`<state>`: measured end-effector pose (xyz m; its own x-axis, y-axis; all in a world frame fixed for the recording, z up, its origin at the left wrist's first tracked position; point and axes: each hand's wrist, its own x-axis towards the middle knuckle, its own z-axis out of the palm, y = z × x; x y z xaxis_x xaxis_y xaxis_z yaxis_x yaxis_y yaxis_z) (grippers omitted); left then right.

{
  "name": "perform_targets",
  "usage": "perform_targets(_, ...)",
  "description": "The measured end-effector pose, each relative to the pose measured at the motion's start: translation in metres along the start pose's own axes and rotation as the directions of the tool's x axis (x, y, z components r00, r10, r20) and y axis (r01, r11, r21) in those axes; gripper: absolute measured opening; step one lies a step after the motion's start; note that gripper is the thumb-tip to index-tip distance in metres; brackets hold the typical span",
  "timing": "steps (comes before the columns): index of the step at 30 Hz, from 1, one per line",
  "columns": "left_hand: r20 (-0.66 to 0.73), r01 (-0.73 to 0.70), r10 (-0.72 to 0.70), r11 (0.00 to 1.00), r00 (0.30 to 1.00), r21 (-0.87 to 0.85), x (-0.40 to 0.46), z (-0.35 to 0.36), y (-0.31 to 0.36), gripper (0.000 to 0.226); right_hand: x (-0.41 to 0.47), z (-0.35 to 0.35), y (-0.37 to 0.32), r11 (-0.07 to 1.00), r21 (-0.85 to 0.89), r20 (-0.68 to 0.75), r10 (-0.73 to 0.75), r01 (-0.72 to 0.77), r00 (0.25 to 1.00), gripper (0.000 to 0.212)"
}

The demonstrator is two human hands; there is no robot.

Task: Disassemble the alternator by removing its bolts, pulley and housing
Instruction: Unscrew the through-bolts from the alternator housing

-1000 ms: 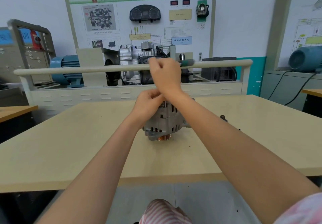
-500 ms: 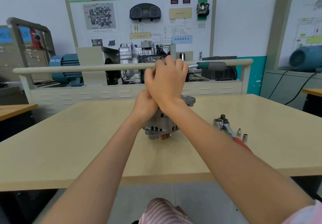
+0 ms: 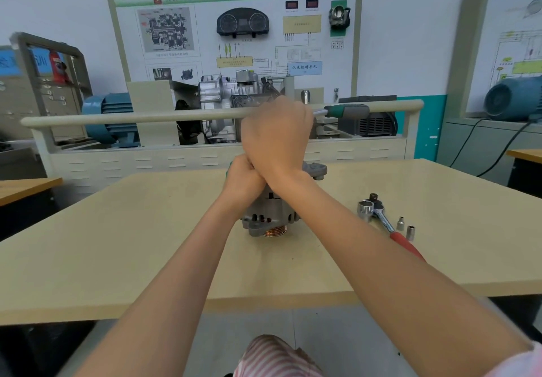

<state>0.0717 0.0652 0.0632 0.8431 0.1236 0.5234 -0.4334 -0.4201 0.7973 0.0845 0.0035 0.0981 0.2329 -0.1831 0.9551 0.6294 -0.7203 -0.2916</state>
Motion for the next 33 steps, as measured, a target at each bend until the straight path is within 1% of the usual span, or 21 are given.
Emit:
perform_targets(2,0.001,-0.002,0.002,1.0,1.0,-0.01,0.0,0.001,0.0,0.028,0.004,-0.002,-0.002,0.99,0.135,0.023,0.045,-0.047,0.999,0.026)
perform_targets(4,0.021,-0.021,0.022,0.999,1.0,-0.041,-0.001,0.002,0.0,0.03,0.011,-0.004,-0.001,0.903,0.391,0.103,0.148,-0.177,0.984,0.035)
perform_targets(5,0.038,-0.035,0.037,0.998,0.999,-0.056,-0.002,0.002,0.001,0.029,0.016,-0.006,-0.001,0.796,0.532,0.178,0.228,-0.288,0.957,0.038)
perform_targets(6,0.058,-0.049,0.054,0.996,0.997,-0.075,-0.003,0.001,0.002,0.025,0.022,-0.009,0.001,0.649,0.643,0.273,0.301,-0.407,0.913,0.043)
perform_targets(7,0.076,-0.061,0.069,0.994,0.995,-0.095,-0.003,0.001,0.002,0.02,0.027,-0.009,0.004,0.501,0.71,0.356,0.352,-0.496,0.866,0.05)
perform_targets(9,0.099,-0.071,0.084,0.99,0.992,-0.123,-0.003,0.001,0.003,0.016,0.036,-0.009,0.013,0.267,0.756,0.488,0.377,-0.597,0.787,0.056)
perform_targets(10,0.105,-0.066,0.08,0.989,0.991,-0.135,-0.003,0.0,0.002,0.016,0.04,-0.008,0.015,0.2,0.75,0.54,0.365,-0.63,0.758,0.053)
perform_targets(11,0.11,-0.056,0.072,0.988,0.991,-0.145,-0.002,0.0,0.002,0.016,0.042,-0.007,0.016,0.178,0.732,0.579,0.346,-0.658,0.738,0.049)
perform_targets(13,0.117,-0.04,0.059,0.986,0.991,-0.159,-0.001,-0.001,0.001,0.017,0.044,-0.005,0.015,0.223,0.697,0.619,0.294,-0.682,0.728,0.048)
perform_targets(15,0.122,-0.036,0.059,0.983,0.991,-0.183,-0.001,-0.002,0.0,0.016,0.04,-0.003,0.009,0.327,0.684,0.6,0.256,-0.652,0.758,0.054)
perform_targets(18,0.107,-0.04,0.063,0.979,0.992,-0.202,-0.001,-0.003,-0.002,0.015,0.027,0.001,0.004,0.567,0.649,0.449,0.251,-0.507,0.857,0.055)
perform_targets(22,0.08,-0.024,0.038,0.985,0.996,-0.173,-0.003,-0.003,0.0,0.029,0.018,0.001,0.002,0.739,0.582,0.3,0.194,-0.34,0.934,0.048)
perform_targets(23,0.07,-0.009,0.021,0.988,0.997,-0.155,-0.002,-0.003,0.0,0.032,0.017,0.001,0.002,0.808,0.524,0.249,0.155,-0.268,0.956,0.048)
perform_targets(24,0.054,0.008,-0.001,0.991,0.999,-0.131,-0.002,-0.003,0.0,0.035,0.016,0.001,0.002,0.9,0.4,0.205,0.099,-0.176,0.974,0.045)
perform_targets(25,0.036,0.027,-0.024,0.994,0.999,-0.105,0.0,-0.003,-0.001,0.037,0.015,0.001,0.002,0.977,0.198,0.183,0.047,-0.084,0.982,0.037)
perform_targets(26,0.022,0.044,-0.043,0.996,0.999,-0.081,0.001,-0.002,-0.001,0.035,0.012,0.002,0.002,0.999,-0.036,0.194,0.02,-0.013,0.981,0.025)
perform_targets(27,0.013,0.056,-0.056,0.996,0.998,-0.065,0.003,-0.002,-0.002,0.032,0.01,0.002,0.001,0.976,-0.217,0.224,0.023,0.027,0.974,0.02)
perform_targets(28,0.011,0.062,-0.061,0.996,0.998,-0.059,0.004,-0.001,-0.002,0.027,0.008,0.004,0.0,0.947,-0.32,0.248,0.04,0.043,0.968,0.024)
perform_targets(29,0.015,0.06,-0.059,0.996,0.998,-0.06,0.005,-0.001,-0.002,0.022,0.007,0.005,-0.002,0.935,-0.353,0.262,0.057,0.041,0.963,0.029)
perform_targets(30,0.021,0.056,-0.055,0.996,0.998,-0.065,0.005,-0.001,-0.001,0.019,0.007,0.006,-0.005,0.945,-0.326,0.244,0.06,0.024,0.968,0.03)
perform_targets(33,0.025,0.042,-0.04,0.997,0.999,-0.058,0.004,-0.002,-0.001,0.021,0.012,0.007,-0.007,0.995,-0.088,0.188,0.058,-0.042,0.98,0.029)
